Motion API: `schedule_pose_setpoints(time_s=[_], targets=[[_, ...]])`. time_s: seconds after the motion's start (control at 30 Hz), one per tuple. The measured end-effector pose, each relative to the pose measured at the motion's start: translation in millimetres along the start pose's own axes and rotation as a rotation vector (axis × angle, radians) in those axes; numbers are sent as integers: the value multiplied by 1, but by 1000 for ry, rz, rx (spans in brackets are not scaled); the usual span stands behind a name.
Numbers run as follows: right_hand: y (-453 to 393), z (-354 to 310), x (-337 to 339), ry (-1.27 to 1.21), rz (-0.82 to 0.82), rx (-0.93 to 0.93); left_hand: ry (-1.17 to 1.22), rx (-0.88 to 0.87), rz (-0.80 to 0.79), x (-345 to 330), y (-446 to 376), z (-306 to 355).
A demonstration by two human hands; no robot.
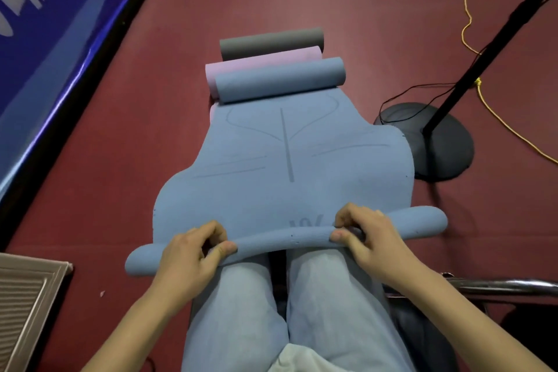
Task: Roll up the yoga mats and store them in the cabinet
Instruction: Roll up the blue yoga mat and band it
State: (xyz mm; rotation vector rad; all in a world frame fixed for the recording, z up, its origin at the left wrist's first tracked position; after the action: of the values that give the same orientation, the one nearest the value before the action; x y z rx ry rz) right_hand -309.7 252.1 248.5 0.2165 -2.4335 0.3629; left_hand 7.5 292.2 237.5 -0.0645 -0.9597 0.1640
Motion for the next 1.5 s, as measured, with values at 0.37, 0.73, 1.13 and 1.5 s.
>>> schedule_pose_setpoints(time_s=[0.37, 0.73, 1.13, 1.5], targets=[[22, -29, 13, 458, 204, 213, -397, -274, 255, -6, 18, 43], [8, -27, 6, 583, 195, 229, -514, -358, 232, -3, 26, 54], [-30, -3, -1, 419, 63, 82, -323, -229, 78, -20, -25, 22], [20, -36, 3, 423, 52, 133, -98, -162, -99, -12, 1, 10]])
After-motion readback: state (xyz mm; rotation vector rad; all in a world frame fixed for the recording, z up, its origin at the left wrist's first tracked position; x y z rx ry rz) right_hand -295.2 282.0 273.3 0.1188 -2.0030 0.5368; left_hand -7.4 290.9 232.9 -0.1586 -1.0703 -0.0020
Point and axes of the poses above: each hand's wrist, its own y-axis away from the middle knuckle, its own x-axis out of the back of the hand, z = x × y, the point moved 8 cm from there along -y, towards the middle knuckle, and after that the axes turned 9 degrees about z, right-handed, at the moved point
